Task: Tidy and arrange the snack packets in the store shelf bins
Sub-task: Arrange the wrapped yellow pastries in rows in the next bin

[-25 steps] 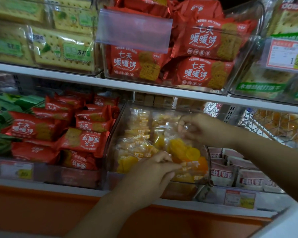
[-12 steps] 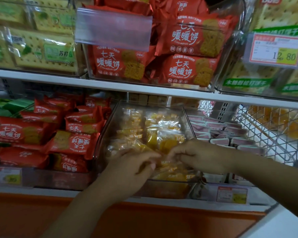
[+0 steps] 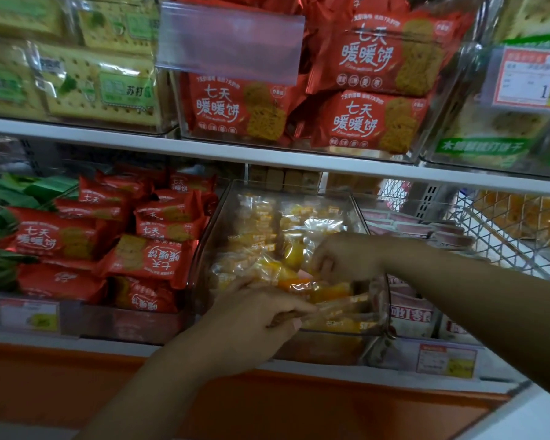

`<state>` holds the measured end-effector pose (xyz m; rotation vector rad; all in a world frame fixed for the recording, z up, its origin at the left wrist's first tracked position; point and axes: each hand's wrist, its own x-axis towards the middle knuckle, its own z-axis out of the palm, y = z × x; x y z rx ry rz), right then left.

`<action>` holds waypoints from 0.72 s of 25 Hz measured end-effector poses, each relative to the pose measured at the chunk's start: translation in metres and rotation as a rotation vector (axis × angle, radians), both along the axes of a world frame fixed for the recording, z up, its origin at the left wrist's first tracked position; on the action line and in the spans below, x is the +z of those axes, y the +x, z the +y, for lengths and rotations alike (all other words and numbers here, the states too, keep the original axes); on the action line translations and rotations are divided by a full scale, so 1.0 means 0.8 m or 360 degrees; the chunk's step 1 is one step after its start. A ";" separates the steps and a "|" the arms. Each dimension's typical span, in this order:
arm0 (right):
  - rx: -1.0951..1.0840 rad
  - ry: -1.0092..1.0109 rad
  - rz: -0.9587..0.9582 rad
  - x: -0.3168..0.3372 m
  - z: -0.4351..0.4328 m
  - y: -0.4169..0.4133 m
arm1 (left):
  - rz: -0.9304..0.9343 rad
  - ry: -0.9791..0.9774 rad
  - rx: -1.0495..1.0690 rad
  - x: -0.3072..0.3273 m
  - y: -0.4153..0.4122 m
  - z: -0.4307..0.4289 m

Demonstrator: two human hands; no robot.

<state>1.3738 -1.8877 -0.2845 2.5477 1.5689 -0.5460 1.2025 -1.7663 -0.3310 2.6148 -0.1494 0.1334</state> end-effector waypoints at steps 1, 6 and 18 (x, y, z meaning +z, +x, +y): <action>0.0026 -0.0117 -0.0093 -0.005 0.006 0.000 | 0.0000 -0.0002 -0.0002 -0.001 0.000 0.001; 0.0049 -0.0013 -0.0238 0.003 0.007 0.006 | -0.0006 -0.0022 -0.0027 -0.003 -0.001 0.002; 0.0257 -0.0059 -0.0412 -0.015 -0.007 -0.003 | 0.0013 0.0060 -0.0039 -0.003 -0.002 0.000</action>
